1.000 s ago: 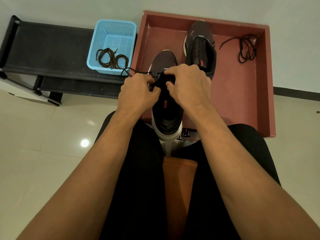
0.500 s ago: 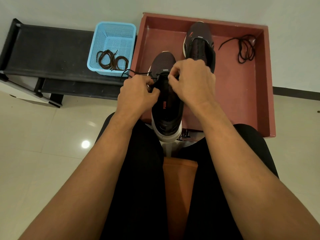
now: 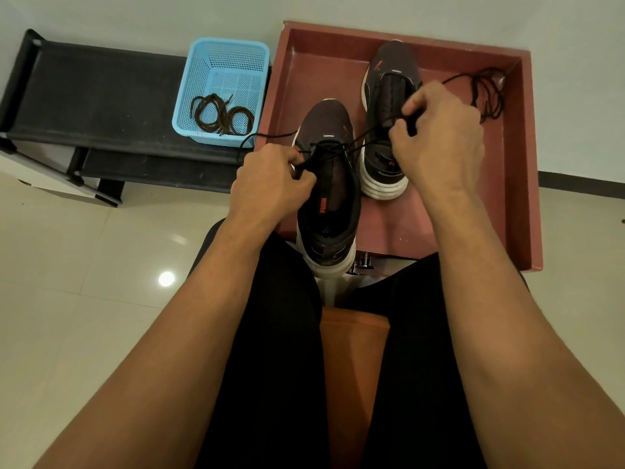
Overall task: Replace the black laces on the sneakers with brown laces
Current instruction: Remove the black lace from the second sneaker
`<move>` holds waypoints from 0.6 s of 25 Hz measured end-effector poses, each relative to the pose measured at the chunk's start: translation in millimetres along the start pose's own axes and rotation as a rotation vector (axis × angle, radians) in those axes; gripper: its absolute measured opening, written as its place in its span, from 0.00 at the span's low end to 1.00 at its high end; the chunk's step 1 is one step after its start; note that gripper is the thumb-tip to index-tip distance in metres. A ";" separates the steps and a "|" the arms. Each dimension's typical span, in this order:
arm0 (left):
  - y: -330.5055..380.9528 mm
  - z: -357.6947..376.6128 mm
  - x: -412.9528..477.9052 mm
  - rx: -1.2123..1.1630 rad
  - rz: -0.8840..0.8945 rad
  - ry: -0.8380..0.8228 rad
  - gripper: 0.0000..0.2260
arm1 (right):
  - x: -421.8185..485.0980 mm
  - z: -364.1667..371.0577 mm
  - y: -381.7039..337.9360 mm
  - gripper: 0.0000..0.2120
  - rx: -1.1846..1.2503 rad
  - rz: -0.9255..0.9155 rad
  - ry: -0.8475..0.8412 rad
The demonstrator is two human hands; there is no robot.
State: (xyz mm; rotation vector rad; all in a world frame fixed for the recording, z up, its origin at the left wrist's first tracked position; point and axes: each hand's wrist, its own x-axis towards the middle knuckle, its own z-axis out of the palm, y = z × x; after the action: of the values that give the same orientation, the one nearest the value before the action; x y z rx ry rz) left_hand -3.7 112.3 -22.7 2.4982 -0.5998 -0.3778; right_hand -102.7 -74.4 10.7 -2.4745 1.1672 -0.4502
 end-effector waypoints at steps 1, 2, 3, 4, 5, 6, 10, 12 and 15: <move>0.1 -0.2 -0.3 0.001 0.002 -0.001 0.07 | -3.8 2.1 -5.8 0.09 0.006 -0.101 -0.001; 0.3 -0.2 -0.5 0.002 0.004 -0.003 0.08 | -7.8 7.0 -12.4 0.11 0.016 -0.219 -0.018; 0.3 -0.4 -0.6 0.005 0.008 -0.005 0.08 | -12.4 13.0 -19.8 0.12 0.031 -0.334 -0.057; 0.1 -0.2 -0.4 0.008 0.012 -0.007 0.09 | -16.7 20.4 -26.1 0.13 0.030 -0.428 -0.124; -0.2 -0.1 -0.2 0.011 0.018 -0.010 0.09 | -20.4 28.1 -31.2 0.13 -0.002 -0.498 -0.198; -0.6 -0.1 0.2 0.011 0.022 -0.010 0.09 | -22.8 35.5 -34.4 0.14 -0.061 -0.541 -0.258; -0.8 -0.1 -0.2 0.000 0.029 -0.009 0.09 | -23.2 50.9 -32.7 0.14 -0.176 -0.537 -0.283; -0.5 0.0 -0.5 -0.003 0.026 -0.007 0.09 | -23.0 52.9 -31.9 0.11 -0.166 -0.493 -0.275; -0.6 0.2 -0.4 -0.005 0.022 -0.009 0.09 | -22.2 47.3 -33.5 0.08 -0.097 -0.437 -0.268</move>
State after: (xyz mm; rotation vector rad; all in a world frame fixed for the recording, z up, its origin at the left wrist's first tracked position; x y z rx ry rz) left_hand -4.0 112.9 -23.2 2.4845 -0.6291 -0.3819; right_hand -73.4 -28.2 -18.6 -2.7699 0.5548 -0.1658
